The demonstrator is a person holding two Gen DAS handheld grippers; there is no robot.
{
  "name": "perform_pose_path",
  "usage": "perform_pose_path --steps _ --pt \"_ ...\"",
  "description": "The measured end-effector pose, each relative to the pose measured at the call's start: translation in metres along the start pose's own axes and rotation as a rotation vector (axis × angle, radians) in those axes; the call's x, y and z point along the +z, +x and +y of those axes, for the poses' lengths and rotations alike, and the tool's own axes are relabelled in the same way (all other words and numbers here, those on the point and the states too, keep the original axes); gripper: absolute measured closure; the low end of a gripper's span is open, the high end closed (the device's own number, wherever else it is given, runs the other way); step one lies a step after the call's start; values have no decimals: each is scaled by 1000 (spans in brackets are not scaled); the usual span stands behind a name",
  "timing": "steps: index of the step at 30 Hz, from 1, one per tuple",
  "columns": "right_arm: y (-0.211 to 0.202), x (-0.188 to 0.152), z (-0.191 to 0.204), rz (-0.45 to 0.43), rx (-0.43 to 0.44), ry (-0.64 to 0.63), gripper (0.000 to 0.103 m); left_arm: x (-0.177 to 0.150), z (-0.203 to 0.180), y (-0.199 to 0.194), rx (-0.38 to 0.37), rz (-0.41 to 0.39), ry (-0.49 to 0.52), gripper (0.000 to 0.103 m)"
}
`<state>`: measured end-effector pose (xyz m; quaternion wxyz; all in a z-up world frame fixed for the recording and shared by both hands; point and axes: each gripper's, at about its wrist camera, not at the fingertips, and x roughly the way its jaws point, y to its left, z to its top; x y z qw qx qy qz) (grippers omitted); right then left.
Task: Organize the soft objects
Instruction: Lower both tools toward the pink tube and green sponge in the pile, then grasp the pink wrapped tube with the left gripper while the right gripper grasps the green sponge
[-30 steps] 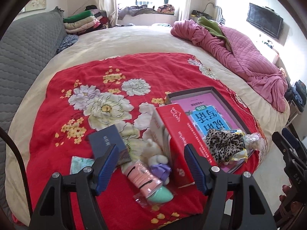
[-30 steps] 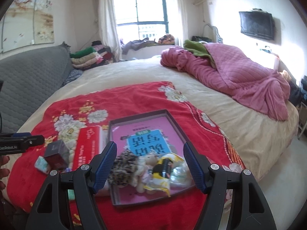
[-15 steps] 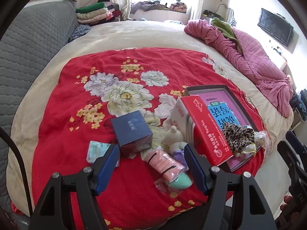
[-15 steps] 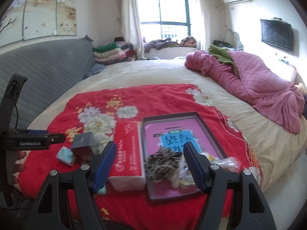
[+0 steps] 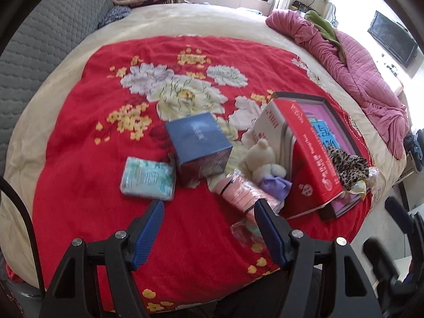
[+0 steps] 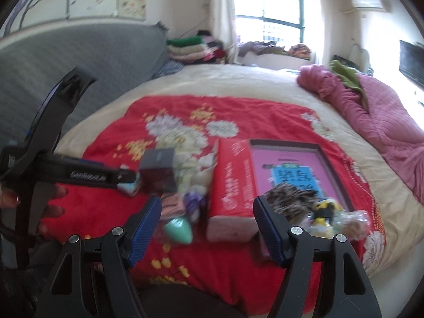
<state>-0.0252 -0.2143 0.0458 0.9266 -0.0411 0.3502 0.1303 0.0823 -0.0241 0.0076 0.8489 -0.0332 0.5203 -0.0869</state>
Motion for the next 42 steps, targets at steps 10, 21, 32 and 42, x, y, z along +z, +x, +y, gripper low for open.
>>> perform_pose_path --steps 10,21,32,42 --pt "37 -21 29 115 47 -110 30 -10 15 42 -96 123 -88 33" --pt "93 -35 44 235 61 -245 30 -1 22 81 -206 206 -189 33" --pt "129 -39 54 267 11 -359 30 8 19 108 -251 244 -215 33" --pt "143 -47 52 256 -10 -410 32 8 11 129 -389 288 -304 34"
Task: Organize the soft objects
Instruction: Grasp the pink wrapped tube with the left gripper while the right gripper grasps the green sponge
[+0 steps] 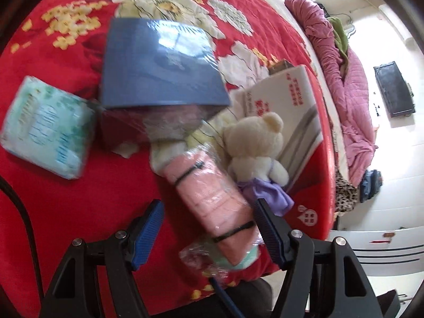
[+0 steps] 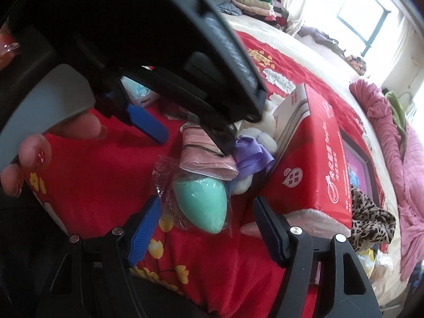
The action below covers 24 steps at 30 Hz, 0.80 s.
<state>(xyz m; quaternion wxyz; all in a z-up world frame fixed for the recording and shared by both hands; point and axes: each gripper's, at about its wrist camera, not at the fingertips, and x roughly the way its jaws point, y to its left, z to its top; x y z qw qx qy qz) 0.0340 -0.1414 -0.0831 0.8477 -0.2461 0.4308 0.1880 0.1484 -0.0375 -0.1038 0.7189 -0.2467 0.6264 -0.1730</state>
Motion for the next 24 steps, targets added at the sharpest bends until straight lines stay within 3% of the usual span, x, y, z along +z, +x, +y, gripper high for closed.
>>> perform_pose_path --steps 5,15,24 --pt "8 -2 10 12 -16 -36 35 3 -3 12 -61 21 -22 46" --pt "18 0 12 12 14 -23 60 8 1 20 -170 7 -82 76" --pt "12 -10 -36 -26 77 133 63 2 -5 -1 -179 -60 -55 80"
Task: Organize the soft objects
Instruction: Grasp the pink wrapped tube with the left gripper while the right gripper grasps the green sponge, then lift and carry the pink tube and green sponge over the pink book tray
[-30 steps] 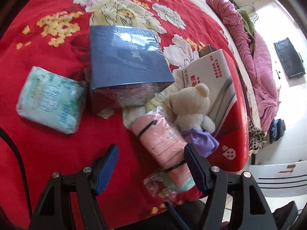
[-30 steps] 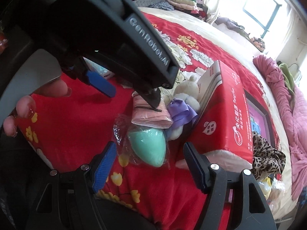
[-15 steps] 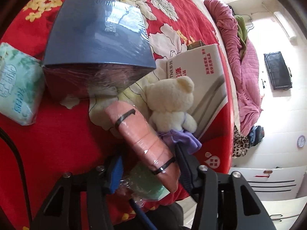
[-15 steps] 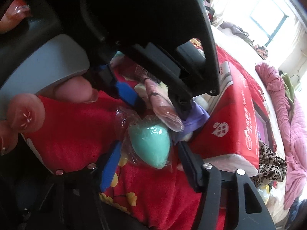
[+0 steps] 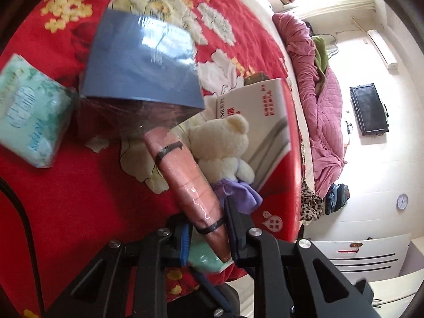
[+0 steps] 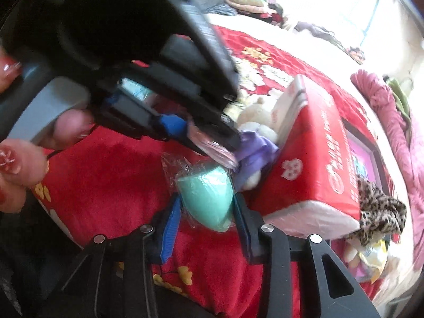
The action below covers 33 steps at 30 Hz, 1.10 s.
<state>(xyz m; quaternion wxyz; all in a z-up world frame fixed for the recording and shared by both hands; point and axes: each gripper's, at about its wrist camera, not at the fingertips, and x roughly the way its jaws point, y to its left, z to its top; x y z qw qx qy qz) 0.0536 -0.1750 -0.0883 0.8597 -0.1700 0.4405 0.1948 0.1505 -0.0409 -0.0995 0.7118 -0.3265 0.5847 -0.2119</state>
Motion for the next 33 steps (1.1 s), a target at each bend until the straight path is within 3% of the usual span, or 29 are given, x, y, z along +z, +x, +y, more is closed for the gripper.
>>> perform_pose_path --steps 12,16,24,33 --pt "-26 0 -31 -60 71 145 63 -16 -2 -50 123 -102 87 81" --pt "-45 -2 -17 -94 90 189 63 -26 -8 -67 164 -134 129 81" --pt "-93 4 -27 -188 98 272 63 -37 -27 -93 200 -201 200 81" --pt "-148 -4 -60 -279 62 392 63 -52 -74 -105 182 -224 295 81"
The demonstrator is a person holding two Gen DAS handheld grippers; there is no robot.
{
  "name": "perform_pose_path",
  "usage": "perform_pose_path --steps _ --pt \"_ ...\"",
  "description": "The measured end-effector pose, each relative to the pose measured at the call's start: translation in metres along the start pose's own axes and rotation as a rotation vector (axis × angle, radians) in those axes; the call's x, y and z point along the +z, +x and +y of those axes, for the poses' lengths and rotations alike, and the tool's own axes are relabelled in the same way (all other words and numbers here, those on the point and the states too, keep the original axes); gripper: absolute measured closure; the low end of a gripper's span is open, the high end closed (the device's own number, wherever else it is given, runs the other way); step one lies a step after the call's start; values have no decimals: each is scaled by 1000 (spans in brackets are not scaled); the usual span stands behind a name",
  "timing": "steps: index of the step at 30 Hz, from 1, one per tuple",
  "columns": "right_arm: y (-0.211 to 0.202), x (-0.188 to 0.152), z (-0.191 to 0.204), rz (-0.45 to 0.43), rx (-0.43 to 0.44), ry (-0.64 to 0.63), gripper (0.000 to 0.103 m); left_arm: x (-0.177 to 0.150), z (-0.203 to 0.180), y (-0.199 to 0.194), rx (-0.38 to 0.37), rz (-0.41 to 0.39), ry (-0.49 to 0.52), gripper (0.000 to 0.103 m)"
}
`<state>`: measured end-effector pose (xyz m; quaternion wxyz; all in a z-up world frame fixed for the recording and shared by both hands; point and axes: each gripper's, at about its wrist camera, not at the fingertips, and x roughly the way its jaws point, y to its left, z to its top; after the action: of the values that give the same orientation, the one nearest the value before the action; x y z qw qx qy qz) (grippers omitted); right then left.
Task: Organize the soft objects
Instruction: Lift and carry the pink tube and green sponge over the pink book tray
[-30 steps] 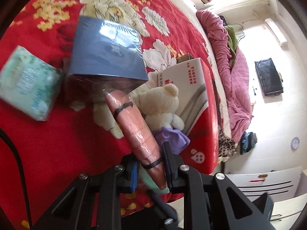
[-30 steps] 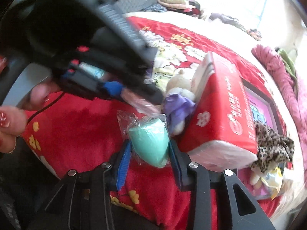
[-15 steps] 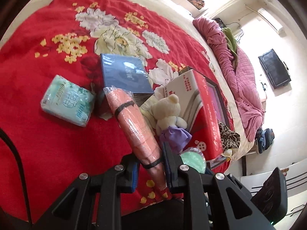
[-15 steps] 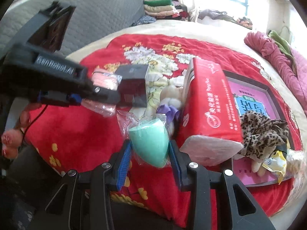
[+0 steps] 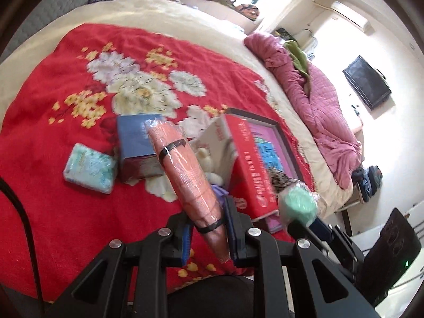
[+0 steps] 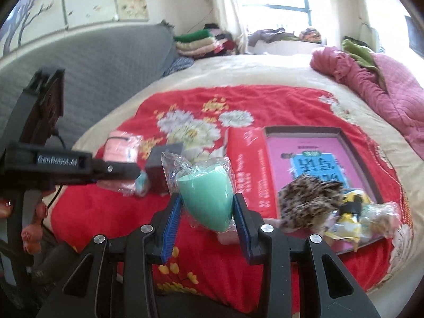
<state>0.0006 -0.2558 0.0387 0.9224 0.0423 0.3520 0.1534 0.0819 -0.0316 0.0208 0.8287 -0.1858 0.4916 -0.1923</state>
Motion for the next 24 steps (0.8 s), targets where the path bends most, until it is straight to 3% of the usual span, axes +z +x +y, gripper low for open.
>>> perform_pose_path --steps 14,24 --pt "-77 17 -61 -145 -122 123 63 1 -89 -5 -28 -17 182 81" --pt "-103 9 -96 -186 -186 196 63 -13 -149 16 -52 15 313 81"
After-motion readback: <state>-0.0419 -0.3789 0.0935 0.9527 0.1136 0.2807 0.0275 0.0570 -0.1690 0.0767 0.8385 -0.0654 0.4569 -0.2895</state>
